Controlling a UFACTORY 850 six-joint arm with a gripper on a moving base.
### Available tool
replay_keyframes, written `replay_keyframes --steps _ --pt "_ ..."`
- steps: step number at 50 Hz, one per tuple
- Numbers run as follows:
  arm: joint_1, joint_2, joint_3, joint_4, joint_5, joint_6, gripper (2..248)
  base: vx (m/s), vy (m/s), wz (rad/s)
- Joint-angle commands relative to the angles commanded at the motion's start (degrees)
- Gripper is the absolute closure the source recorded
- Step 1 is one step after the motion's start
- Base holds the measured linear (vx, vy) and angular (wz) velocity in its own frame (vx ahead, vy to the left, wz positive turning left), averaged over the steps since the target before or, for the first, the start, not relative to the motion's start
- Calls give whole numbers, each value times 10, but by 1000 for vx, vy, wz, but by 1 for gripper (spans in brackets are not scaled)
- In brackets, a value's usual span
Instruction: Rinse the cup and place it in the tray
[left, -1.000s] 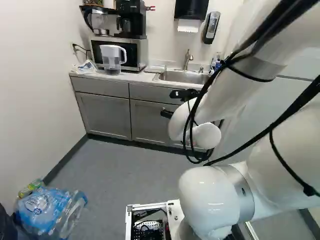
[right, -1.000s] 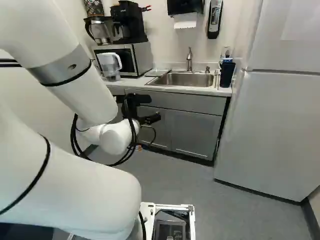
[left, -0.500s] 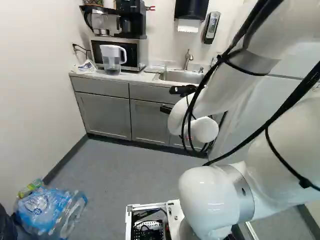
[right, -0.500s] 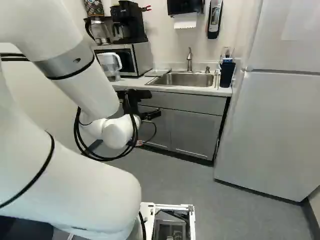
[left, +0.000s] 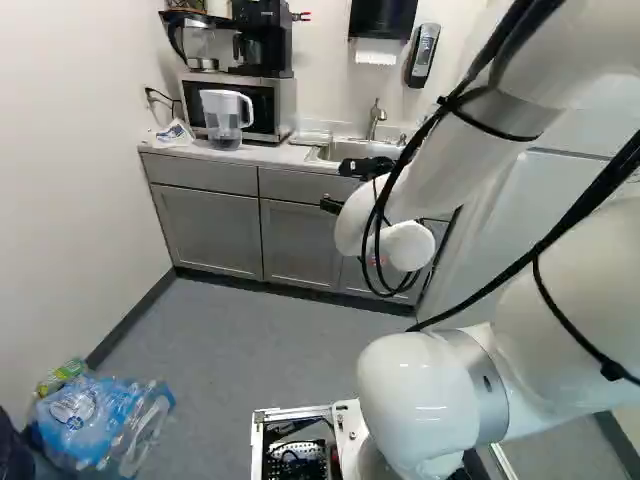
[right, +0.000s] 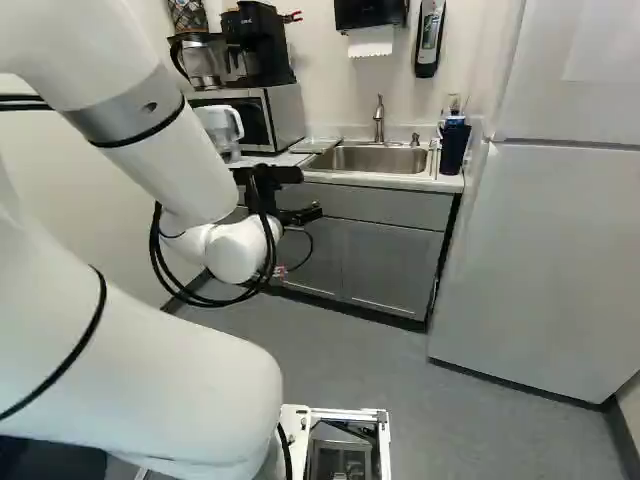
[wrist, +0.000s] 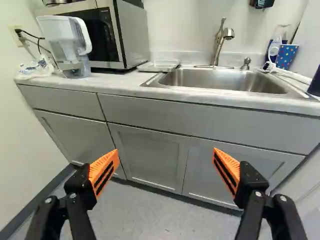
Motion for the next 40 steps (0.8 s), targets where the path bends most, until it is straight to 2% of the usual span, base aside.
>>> replay_keyframes --steps 40 --pt "0 6 -51 0 -41 0 3 0 0 0"
